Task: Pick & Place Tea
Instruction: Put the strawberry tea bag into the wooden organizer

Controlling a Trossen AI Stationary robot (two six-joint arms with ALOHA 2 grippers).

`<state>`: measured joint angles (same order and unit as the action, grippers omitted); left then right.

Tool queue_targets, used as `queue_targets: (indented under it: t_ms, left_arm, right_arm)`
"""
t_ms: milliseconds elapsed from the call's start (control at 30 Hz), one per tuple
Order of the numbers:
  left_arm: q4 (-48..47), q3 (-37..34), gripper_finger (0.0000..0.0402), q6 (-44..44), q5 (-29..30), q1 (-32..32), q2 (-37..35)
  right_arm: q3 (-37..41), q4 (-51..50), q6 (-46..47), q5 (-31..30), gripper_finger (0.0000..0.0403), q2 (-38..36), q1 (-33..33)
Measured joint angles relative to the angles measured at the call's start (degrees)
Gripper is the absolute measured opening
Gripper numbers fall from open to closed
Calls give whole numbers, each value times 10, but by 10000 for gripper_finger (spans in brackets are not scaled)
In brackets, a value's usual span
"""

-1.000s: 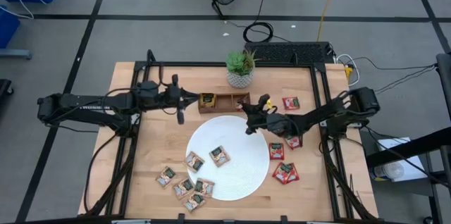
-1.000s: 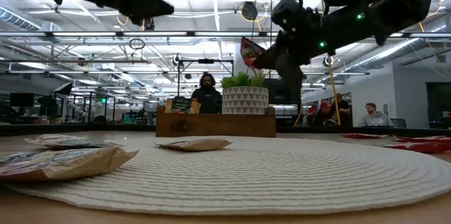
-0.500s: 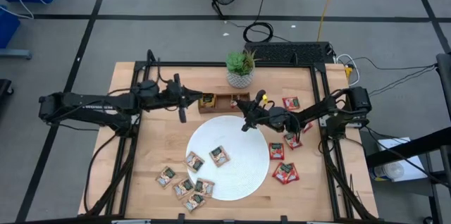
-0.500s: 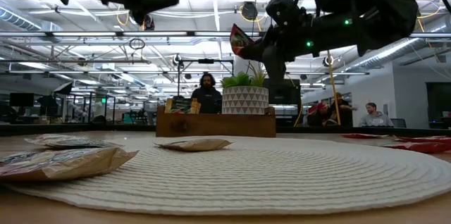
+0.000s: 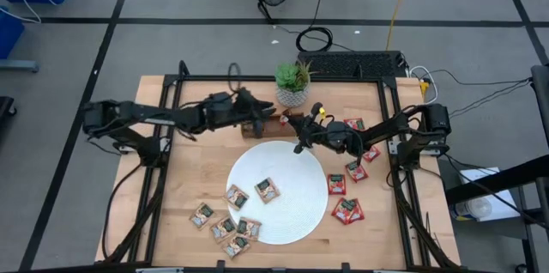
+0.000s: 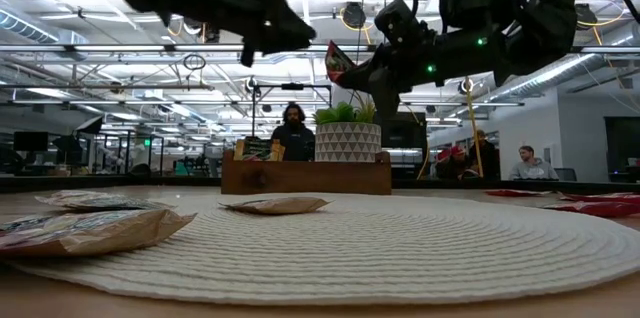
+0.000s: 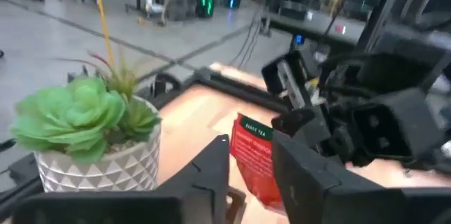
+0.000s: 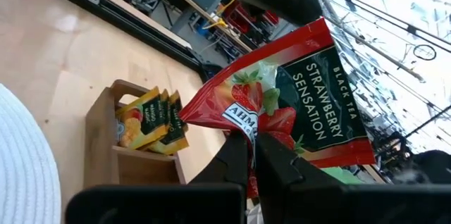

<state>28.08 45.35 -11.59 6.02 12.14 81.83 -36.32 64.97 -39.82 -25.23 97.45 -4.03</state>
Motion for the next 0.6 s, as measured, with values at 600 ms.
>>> queue_targets:
  t_ms: [600]
  left_arm:
    - [-104, 88, 200, 6, -16, -14, 41]
  right_arm:
    - [0, 0, -18, -1, 0, 0, -1]
